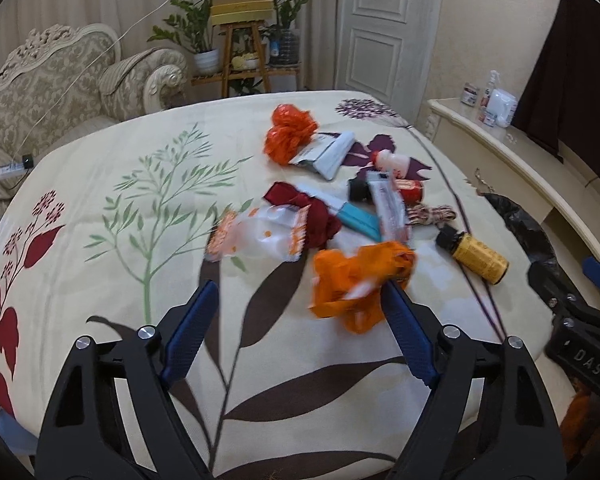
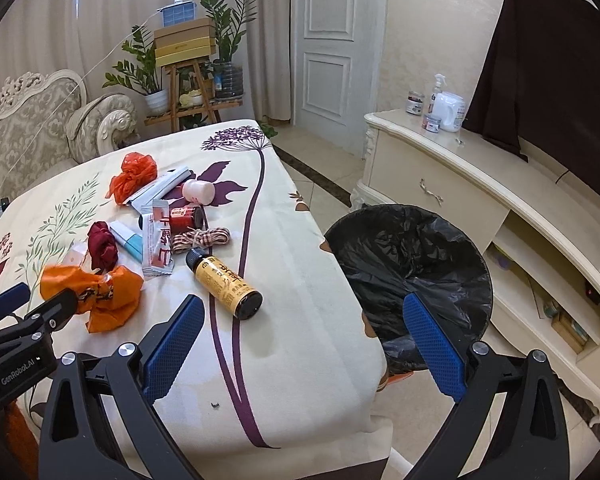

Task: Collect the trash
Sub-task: 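Grasp the orange plastic bag with the left tool while the right tool grasps the yellow bottle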

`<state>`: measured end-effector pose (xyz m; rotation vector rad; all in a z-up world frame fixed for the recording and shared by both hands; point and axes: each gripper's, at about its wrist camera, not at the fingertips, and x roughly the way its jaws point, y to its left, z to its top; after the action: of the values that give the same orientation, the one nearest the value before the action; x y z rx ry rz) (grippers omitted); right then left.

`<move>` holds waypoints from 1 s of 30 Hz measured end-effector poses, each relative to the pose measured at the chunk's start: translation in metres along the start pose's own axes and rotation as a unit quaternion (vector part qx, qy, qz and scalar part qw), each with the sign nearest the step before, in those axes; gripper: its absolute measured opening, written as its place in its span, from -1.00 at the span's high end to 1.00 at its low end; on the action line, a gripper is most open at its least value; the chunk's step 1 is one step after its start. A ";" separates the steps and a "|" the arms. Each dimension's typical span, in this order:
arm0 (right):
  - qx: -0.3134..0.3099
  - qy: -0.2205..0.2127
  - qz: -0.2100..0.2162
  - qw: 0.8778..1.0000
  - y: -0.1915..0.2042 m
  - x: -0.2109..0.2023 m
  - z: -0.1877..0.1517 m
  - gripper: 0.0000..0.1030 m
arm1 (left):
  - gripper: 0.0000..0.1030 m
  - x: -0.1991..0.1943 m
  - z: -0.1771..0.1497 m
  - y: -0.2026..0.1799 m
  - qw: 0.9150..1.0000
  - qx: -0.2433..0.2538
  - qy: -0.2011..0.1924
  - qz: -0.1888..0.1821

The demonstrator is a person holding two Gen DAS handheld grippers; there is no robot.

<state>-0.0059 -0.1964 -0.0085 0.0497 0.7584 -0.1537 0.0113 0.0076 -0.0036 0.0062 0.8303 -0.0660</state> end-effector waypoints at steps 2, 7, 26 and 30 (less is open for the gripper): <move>-0.002 -0.001 -0.001 1.000 0.001 0.000 0.000 -0.84 | -0.58 0.001 0.002 -0.006 1.000 0.006 -0.002 -0.005; 0.004 0.011 -0.004 1.000 0.001 0.005 0.001 -0.25 | -0.33 0.008 0.006 -0.018 1.000 0.026 -0.001 -0.014; -0.010 0.024 0.053 0.998 0.015 0.017 0.007 -0.22 | 0.52 -0.004 0.004 -0.019 0.998 0.038 -0.007 -0.050; -0.032 0.025 0.064 0.997 0.031 0.023 0.010 -0.22 | 0.52 -0.010 0.005 -0.006 0.999 0.030 -0.008 -0.044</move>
<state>0.0223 -0.1692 -0.0169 0.0421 0.8079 -0.0063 0.0083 0.0017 0.0075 0.0260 0.8113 -0.1742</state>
